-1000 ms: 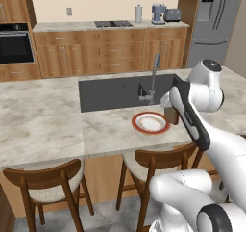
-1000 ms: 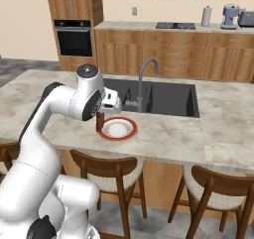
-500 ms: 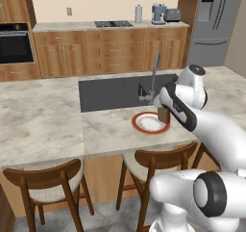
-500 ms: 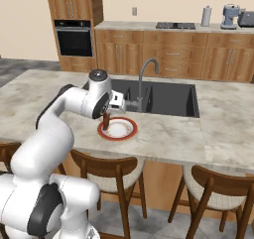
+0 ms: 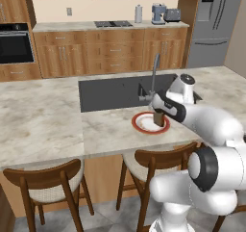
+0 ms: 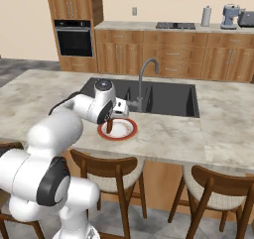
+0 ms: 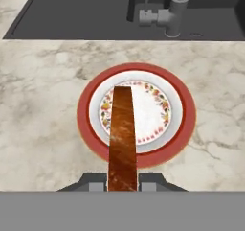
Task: Start the toaster. Once the lever pops up, take the bread to the plate on the dining counter.
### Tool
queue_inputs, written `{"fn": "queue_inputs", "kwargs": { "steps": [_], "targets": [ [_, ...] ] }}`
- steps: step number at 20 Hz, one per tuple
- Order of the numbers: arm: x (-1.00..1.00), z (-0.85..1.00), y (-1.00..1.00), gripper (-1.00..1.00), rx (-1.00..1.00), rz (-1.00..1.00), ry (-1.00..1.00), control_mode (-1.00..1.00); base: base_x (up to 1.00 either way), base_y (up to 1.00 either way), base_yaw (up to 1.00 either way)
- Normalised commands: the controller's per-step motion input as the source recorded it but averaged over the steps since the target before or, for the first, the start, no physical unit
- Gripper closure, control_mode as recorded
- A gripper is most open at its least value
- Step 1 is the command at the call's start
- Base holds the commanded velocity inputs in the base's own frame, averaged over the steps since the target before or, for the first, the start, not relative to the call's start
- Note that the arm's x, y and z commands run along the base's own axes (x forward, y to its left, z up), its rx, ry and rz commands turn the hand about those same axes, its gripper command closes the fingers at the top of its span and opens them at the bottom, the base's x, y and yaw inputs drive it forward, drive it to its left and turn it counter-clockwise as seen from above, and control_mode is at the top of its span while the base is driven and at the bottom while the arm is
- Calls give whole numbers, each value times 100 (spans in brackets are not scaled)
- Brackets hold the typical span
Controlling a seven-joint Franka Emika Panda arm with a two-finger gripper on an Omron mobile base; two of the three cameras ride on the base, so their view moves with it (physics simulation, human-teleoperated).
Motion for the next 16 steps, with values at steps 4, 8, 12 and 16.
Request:
{"fn": "queue_inputs", "kwargs": {
  "steps": [4, 8, 12, 16],
  "targets": [
    [51, -20, 0, 100, 1, 0, 0, -100, 0, 0, 0],
    [51, -12, 0, 100, 2, 0, 0, -100, 0, 0, 0],
    [58, -16, 0, 100, 2, 0, 0, -100, 0, 0, 0],
    [36, -12, 0, 100, 2, 0, 0, -100, 0, 0, 0]
  ]
}}
